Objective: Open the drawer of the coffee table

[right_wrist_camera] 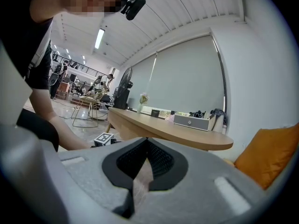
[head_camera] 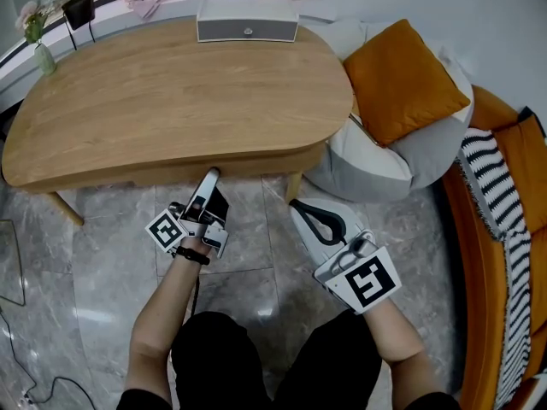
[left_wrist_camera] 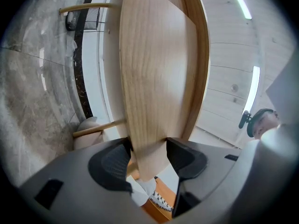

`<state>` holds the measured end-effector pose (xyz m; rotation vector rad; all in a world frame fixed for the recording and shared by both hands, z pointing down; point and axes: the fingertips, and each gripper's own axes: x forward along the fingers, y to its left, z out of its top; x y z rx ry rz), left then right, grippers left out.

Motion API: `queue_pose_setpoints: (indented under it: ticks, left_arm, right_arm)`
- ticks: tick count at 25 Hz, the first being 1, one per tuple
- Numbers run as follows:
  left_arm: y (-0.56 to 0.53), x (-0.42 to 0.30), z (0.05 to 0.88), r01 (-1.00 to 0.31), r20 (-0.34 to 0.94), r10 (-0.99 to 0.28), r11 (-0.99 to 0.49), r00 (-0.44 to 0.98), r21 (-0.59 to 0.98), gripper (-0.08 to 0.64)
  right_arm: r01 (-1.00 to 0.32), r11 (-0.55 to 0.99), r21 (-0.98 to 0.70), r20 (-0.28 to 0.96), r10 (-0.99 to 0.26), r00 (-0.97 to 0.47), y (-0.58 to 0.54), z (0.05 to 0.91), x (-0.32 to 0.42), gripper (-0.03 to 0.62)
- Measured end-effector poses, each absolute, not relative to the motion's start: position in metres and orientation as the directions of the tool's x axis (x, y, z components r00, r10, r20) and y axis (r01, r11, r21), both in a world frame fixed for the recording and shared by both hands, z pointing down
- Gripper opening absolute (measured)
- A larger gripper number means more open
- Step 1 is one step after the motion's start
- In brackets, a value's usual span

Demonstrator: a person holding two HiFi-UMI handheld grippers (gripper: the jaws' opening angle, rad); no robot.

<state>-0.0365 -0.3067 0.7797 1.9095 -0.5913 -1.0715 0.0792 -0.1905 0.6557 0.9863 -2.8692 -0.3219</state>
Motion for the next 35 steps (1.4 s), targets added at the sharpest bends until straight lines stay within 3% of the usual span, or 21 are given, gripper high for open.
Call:
queue_pose_setpoints:
  ticks: [35]
  left_arm:
    - [-0.234,-0.026,0.782,0.004,-0.422,-0.673,-0.529,0.607,0.849,0.215]
  right_arm:
    - [-0.577,0.782,0.235,-0.034,-0.587,-0.809,-0.171,0.635,0.075,0.0]
